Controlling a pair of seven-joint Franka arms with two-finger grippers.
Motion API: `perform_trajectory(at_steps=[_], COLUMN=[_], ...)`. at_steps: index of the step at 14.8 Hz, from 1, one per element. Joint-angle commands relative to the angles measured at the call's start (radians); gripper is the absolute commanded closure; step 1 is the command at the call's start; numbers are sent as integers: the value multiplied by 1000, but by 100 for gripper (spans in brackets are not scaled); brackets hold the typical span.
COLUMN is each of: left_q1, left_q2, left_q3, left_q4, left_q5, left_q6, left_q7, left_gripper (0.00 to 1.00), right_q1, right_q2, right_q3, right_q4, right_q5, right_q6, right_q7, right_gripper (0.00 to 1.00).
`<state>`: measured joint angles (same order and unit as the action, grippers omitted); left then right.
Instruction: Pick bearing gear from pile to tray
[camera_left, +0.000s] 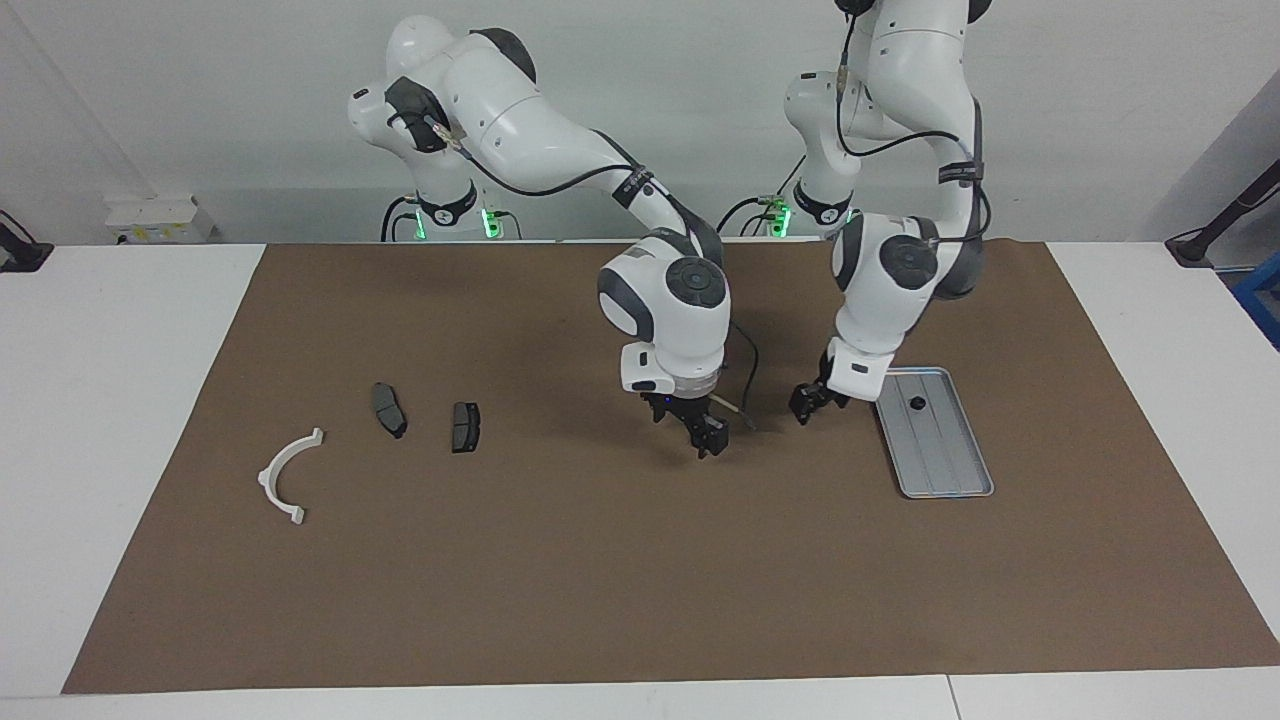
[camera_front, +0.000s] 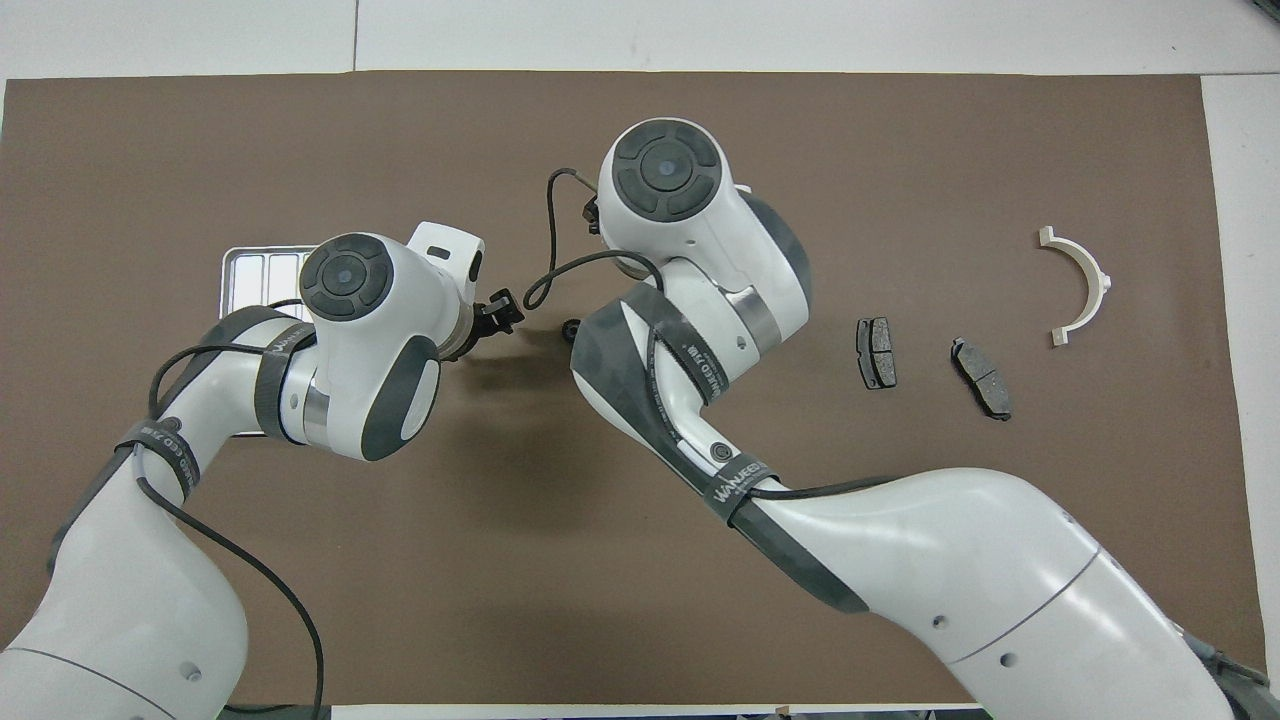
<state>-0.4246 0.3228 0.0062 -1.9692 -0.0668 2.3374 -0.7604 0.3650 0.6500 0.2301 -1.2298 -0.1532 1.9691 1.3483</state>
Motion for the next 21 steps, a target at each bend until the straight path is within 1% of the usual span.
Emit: perform_trajectory(at_steps=[1, 2, 3, 4, 6, 9, 11, 13, 15, 16, 18, 21], left_q1=[-58, -78, -98, -111, -164, -187, -191, -189, -175, -172, -158, -157], left_q2=[67, 102, 111, 117, 139, 186, 190, 191, 199, 211, 219, 223], left_q3=[18, 18, 18, 18, 18, 18, 18, 18, 18, 20, 20, 20], left_q4=[117, 181, 208, 213, 210, 211, 211, 213, 246, 272, 305, 305], left_q5=[-4, -2, -2, -4, -1, 2, 12, 10, 12, 12, 12, 13], left_q6=[-79, -107, -118, -115, -104, -84, -79, -78, -84, -95, -104, -101], left_q7=[-78, -132, -160, -172, -220, -243, -257, -257, -255, -255, -255, -257], left_gripper=[19, 19, 19, 20, 28, 29, 30, 39, 40, 39, 39, 39], right_q1=[-84, -99, -118, -133, -170, -248, -294, -334, -319, -319, -339, -354], right_q2=[-49, -58, -64, -72, -85, -110, -144, -211, -274, -318, -404, -559], right_q3=[15, 15, 15, 15, 15, 12, 5, -5, -82, -103, -115, -155], right_q4=[-20, -20, -20, -23, -23, -26, -43, -98, -149, -186, -259, -371], right_q5=[85, 99, 99, 101, 101, 101, 98, 99, 101, 103, 110, 112], right_q6=[-27, -41, -55, -70, -114, -176, -203, -200, -202, -202, -203, -213], right_q7=[-170, -219, -269, -332, -472, -723, -901, -1045, -1159, -1208, -1279, -1327], right_gripper=[0, 0, 0, 0, 0, 0, 0, 0, 0, 0, 0, 0])
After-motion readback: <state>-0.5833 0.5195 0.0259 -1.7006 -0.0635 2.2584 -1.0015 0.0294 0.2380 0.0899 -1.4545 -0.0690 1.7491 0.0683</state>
